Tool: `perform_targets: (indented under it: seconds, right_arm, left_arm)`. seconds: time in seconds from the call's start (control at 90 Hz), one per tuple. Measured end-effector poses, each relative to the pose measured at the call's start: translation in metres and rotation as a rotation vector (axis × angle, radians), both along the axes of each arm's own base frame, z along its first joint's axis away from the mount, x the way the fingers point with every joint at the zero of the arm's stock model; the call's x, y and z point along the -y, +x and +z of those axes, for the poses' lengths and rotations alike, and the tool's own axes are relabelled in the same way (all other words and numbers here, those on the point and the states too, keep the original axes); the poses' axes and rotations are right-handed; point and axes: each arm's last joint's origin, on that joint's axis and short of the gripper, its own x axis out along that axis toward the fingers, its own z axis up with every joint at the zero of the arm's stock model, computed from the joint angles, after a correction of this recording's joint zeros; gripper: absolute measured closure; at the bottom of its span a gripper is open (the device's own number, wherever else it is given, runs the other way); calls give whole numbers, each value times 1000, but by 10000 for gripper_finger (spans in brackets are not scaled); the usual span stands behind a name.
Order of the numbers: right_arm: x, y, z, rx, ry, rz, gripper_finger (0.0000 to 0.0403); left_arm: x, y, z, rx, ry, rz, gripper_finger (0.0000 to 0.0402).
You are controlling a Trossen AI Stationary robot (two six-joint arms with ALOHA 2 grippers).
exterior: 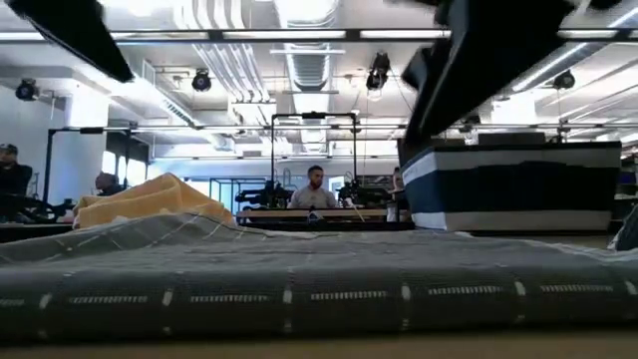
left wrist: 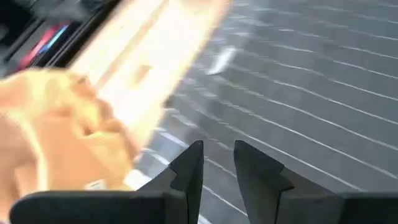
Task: Fold towel
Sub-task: Fold the gray patterned kitchen towel
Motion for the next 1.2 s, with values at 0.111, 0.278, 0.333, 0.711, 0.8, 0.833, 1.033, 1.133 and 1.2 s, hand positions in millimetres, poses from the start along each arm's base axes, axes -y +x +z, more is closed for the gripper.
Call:
perform_targets:
  seconds: [0.111,0.278,0.333,0.711,0.8,0.833,1.033,1.133,1.2]
  right_arm:
    - [7,0,-17,-67,35,-29,255]
    - [9,-11,-35,-143,64,-62,256]
    - [9,-13,-38,-149,79,-77,254]
    - [10,-20,-47,-147,98,-104,244]
    - [9,-20,-47,-138,102,-103,248]
    - [9,-20,-47,-138,102,-104,250]
    - [10,-20,-48,-138,101,-108,261]
    - [10,-20,-48,-139,101,-108,265]
    - [9,-20,-48,-140,103,-107,267]
  left_arm:
    - [-40,-3,-30,-92,-116,149,318]
    - [-76,-15,-76,-77,-351,295,275]
    - [-80,-17,-88,-23,-405,302,253]
    - [-80,-10,-116,177,-525,179,183]
    - [-72,5,-105,299,-530,79,198]
    - [-70,10,-102,325,-522,50,204]
    - [-60,34,-103,236,-438,-55,239]
    - [-54,47,-102,163,-384,-141,253]
    - [-54,47,-100,72,-356,-134,263]
